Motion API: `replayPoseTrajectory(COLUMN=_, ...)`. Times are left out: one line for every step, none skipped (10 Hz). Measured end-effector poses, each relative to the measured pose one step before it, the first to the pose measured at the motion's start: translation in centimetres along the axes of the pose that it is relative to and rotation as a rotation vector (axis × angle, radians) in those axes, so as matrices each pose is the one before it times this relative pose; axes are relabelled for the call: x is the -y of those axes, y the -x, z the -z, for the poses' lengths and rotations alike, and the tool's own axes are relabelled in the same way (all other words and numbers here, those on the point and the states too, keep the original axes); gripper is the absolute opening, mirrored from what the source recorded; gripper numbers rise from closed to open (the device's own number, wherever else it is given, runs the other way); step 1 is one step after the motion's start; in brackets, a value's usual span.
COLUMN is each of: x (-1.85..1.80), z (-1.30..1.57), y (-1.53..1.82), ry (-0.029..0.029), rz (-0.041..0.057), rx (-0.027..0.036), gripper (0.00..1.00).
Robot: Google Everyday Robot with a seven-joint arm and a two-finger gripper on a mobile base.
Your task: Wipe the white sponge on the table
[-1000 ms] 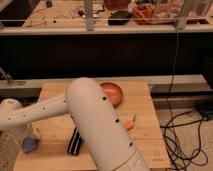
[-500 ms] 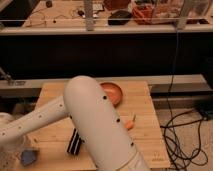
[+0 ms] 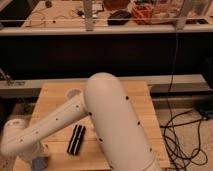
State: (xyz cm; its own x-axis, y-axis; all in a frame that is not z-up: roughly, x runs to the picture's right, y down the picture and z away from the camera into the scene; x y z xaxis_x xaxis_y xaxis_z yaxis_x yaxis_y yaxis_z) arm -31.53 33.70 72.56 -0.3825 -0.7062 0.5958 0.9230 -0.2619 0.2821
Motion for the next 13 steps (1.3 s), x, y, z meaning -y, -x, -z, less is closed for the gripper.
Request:
replayPoseTrajectory(x=-0.679, z=-0.014, y=0.704, ry=-0.00801, rz=-0.02011, rx=-0.00374, gripper=0.48)
replayPoseTrajectory(x=-0.795, z=0.084, y=0.429, ry=-0.00667, rz=-0.02046, rx=-0.00660, gripper=0.48)
replayPoseTrajectory(x=-1.242, z=0.191, y=0.119, ry=-0.00067, rz=-0.02497, rx=-0.00975, gripper=0.48)
replayPoseTrajectory(x=-1.146, z=0.319, y=-0.443, ry=-0.00471, rz=-0.02625, rx=-0.01120, gripper=0.48)
replayPoseTrajectory(x=-0.738, z=0.350, y=-0.915, ry=-0.00465, rz=-0.01960, rx=-0.01141, gripper=0.48)
replayPoseTrajectory(x=-0.590, z=0.271, y=-1.107, ry=-0.00632, rz=-0.01151, rx=-0.00889, gripper=0.48)
replayPoseTrajectory(x=-0.782, z=0.234, y=-1.471, ry=-0.00491, rz=-0.01185, rx=-0.01183, gripper=0.48)
replayPoseTrajectory(x=-0.561, z=0.144, y=-1.102, ry=-0.00451, rz=-0.01351, rx=-0.00508, gripper=0.48)
replayPoseTrajectory(x=-0.455, z=-0.135, y=-1.639, ry=-0.00437, rz=-0.01692, rx=-0.00228, gripper=0.48)
replayPoseTrajectory(x=-0.105, z=-0.161, y=-0.849, ry=-0.00228, rz=-0.00920, rx=-0.00038, gripper=0.48)
replayPoseTrajectory(x=-0.102, z=-0.259, y=-0.859, ry=-0.00526, rz=-0.01361, rx=-0.00055, gripper=0.48)
replayPoseTrajectory(x=-0.239, z=-0.349, y=-1.411, ry=-0.00747, rz=-0.01779, rx=-0.00151, gripper=0.48)
replayPoseTrajectory(x=-0.014, z=-0.253, y=-0.984, ry=-0.00427, rz=-0.00741, rx=-0.00067, gripper=0.48)
